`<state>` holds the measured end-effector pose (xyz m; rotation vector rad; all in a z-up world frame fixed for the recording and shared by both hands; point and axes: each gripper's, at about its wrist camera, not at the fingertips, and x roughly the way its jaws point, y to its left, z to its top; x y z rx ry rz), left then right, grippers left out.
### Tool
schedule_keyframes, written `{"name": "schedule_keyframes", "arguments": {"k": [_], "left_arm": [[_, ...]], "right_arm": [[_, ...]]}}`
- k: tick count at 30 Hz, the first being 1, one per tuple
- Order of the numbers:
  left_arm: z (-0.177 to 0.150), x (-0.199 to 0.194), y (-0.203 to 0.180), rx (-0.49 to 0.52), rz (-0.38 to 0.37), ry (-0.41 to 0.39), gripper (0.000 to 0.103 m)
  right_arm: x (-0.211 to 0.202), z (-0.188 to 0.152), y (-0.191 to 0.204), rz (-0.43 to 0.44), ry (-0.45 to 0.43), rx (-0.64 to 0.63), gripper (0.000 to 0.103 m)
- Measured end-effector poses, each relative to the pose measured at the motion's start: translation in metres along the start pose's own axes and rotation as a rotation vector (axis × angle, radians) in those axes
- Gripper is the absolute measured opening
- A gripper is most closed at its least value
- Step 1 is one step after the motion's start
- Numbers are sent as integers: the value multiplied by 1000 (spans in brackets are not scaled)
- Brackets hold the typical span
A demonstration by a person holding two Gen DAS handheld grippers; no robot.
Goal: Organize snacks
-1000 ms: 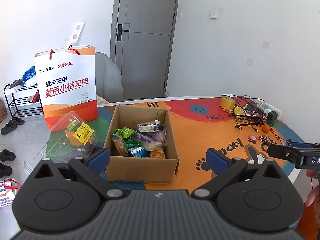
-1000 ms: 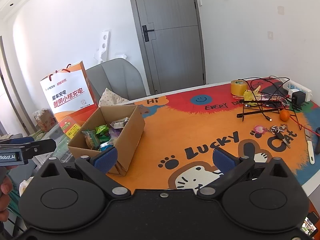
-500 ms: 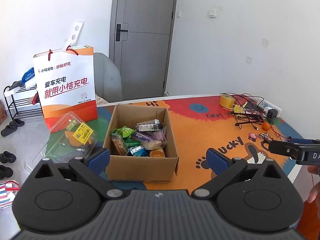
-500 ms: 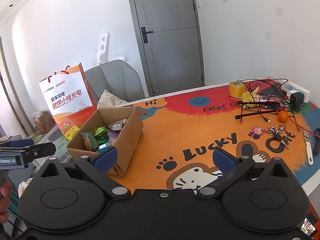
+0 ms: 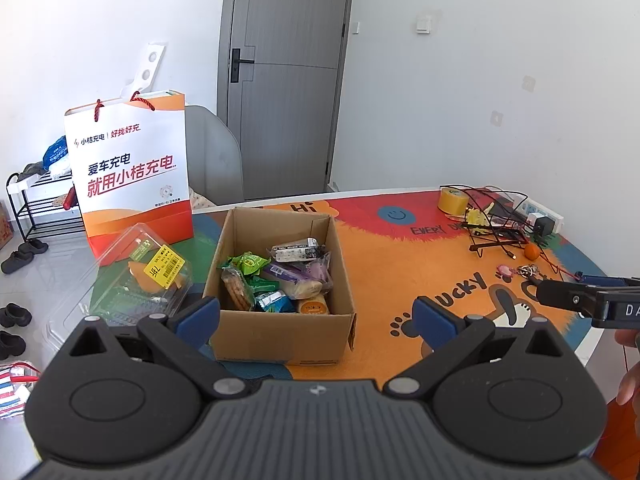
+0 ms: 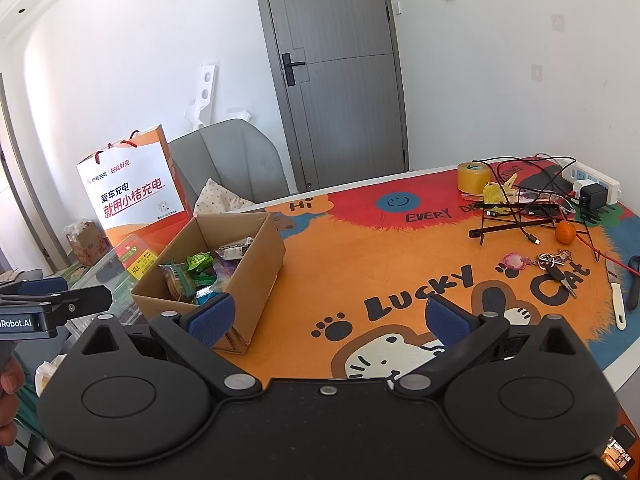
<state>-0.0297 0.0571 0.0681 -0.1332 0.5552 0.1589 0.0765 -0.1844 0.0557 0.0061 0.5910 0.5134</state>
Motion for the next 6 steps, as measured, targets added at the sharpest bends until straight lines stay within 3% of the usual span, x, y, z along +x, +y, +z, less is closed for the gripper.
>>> {"name": "schedule_keyframes", "arguments": {"k": [6], "left_arm": [[0,0,0,1,-1,0,102]], "right_arm": [[0,0,0,1,-1,1,103]]}}
